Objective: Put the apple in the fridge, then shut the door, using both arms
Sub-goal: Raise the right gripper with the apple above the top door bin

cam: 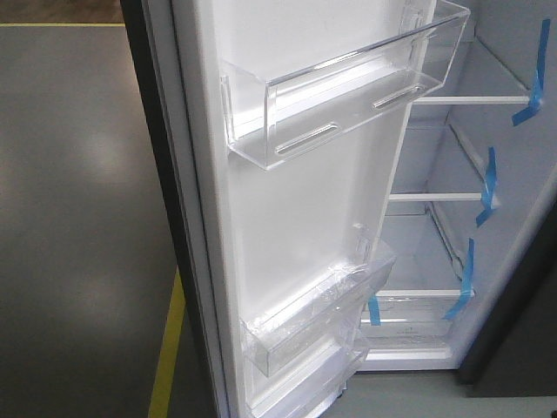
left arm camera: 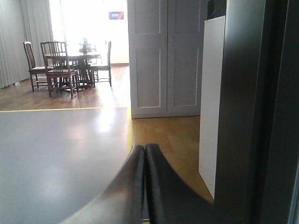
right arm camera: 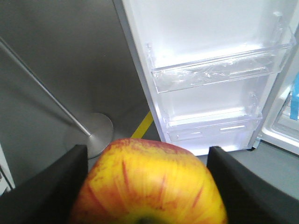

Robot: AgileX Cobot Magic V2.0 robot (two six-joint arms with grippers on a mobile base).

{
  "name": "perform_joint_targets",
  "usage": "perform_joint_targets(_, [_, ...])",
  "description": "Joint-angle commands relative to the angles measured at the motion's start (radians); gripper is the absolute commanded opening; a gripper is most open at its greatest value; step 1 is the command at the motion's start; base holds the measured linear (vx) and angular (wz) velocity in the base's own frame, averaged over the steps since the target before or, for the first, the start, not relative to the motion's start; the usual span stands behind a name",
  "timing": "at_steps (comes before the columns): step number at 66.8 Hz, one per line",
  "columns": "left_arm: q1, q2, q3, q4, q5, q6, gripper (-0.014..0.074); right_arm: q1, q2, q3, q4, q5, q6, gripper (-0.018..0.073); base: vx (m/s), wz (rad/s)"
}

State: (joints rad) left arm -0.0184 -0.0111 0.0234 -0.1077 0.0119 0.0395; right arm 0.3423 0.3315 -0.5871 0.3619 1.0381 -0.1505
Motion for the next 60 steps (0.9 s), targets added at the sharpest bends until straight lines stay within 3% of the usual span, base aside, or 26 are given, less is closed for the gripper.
perform_joint_targets(1, [0.001, -0.015, -0.016, -0.002, -0.080, -0.007, -0.0006, 0.002, 0.095, -0.038, -0.016, -0.104, 0.010, 0.0127, 0.00, 0.00])
perform_joint_targets(22, [0.001, -0.015, -0.016, -0.002, -0.080, -0.007, -0.0006, 0.002, 0.435, -0.314, -0.148, -0.127, 0.005, 0.0134, 0.00, 0.00])
perform_joint_targets(37, [0.001, -0.015, -0.016, -0.002, -0.080, -0.007, -0.0006, 0.002, 0.653, -0.611, -0.151, -0.142, -0.059, 0.0139, 0.00, 0.00])
perform_joint_targets(60, [0.001, -0.015, -0.016, -0.002, -0.080, -0.007, -0.0006, 0.002, 0.947, -1.090, -0.147, -0.126, -0.071, 0.0148, 0.00, 0.00])
